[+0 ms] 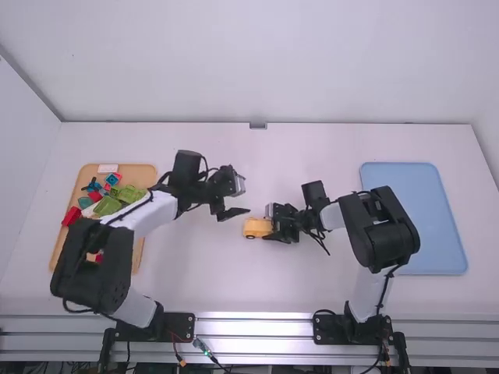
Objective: Assemble lego blocks to make yellow taxi
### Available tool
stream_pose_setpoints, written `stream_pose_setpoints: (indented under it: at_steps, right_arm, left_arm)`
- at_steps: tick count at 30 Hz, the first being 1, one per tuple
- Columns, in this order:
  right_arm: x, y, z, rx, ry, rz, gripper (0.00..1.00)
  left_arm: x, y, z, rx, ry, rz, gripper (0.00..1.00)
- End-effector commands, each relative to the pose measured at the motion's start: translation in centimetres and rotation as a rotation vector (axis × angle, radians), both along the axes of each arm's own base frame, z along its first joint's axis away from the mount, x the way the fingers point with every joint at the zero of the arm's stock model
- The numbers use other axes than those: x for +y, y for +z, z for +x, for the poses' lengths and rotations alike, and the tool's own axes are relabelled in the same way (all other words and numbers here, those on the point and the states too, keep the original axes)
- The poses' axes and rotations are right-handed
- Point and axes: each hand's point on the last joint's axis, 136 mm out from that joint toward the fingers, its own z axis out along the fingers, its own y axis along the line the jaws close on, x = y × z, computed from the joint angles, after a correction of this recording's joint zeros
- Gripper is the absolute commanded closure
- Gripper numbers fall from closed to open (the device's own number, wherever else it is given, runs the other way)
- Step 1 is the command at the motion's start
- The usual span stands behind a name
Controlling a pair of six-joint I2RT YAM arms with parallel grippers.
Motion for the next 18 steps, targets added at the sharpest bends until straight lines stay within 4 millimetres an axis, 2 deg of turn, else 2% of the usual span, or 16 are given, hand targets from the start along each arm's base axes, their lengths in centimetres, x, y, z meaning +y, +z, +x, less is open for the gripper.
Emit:
stream_pose_setpoints:
  at_steps: [1,2,3,4,6,7,8,11,13,15,17,18]
  right_arm:
    - [-0.6,-1.3,0.4,0.016,-0.046,-0.075,0.43]
    - [-0.7,-1.4,0.5,0.02,-0.053,-0.082,0.42]
    - [-0.9,-1.5,0.6,0.016,-0.059,-0.094,0.24]
    - [-0.9,-1.5,0.7,0.017,-0.06,-0.094,0.13]
    - [-0.9,-1.5,0.7,0.026,-0.061,-0.097,0.05]
    - [-0.9,-1.4,0.8,0.039,-0.064,-0.104,0.01]
    - [-1.0,-1.4,0.9,0.045,-0.069,-0.107,0.0]
    - [-1.8,-1.0,1.9,0.116,-0.132,-0.188,0.01]
    - [-2.5,-0.6,2.0,0.144,-0.148,-0.251,0.01]
    - [-3.3,0.4,2.2,0.167,-0.162,-0.343,0.01]
    - [-3.8,0.7,2.3,0.172,-0.17,-0.382,0.01]
    - [-4.6,1.6,2.6,0.173,-0.187,-0.443,0.01]
  left_arm:
    - [1.2,1.6,0.1,-0.011,0.021,-0.029,0.01]
    - [1.9,2.0,0.3,0.008,0.054,-0.04,0.01]
    - [3.7,2.9,1.1,0.073,0.153,-0.078,0.01]
    - [4.6,3.3,1.4,0.111,0.204,-0.103,0.01]
    - [6.1,3.9,2.2,0.165,0.289,-0.146,0.01]
    - [7.6,4.1,2.8,0.208,0.36,-0.178,0.01]
    - [7.8,4.1,2.9,0.213,0.371,-0.181,0.01]
    - [13.6,3.7,5.8,0.393,0.741,-0.287,0.01]
    - [16.2,3.1,6.6,0.445,0.907,-0.314,0.01]
    - [19.3,2.0,7.0,0.461,1.066,-0.297,0.01]
    - [20.3,1.7,7.0,0.482,1.129,-0.304,0.01]
    - [22.1,1.1,6.7,0.529,1.237,-0.313,0.01]
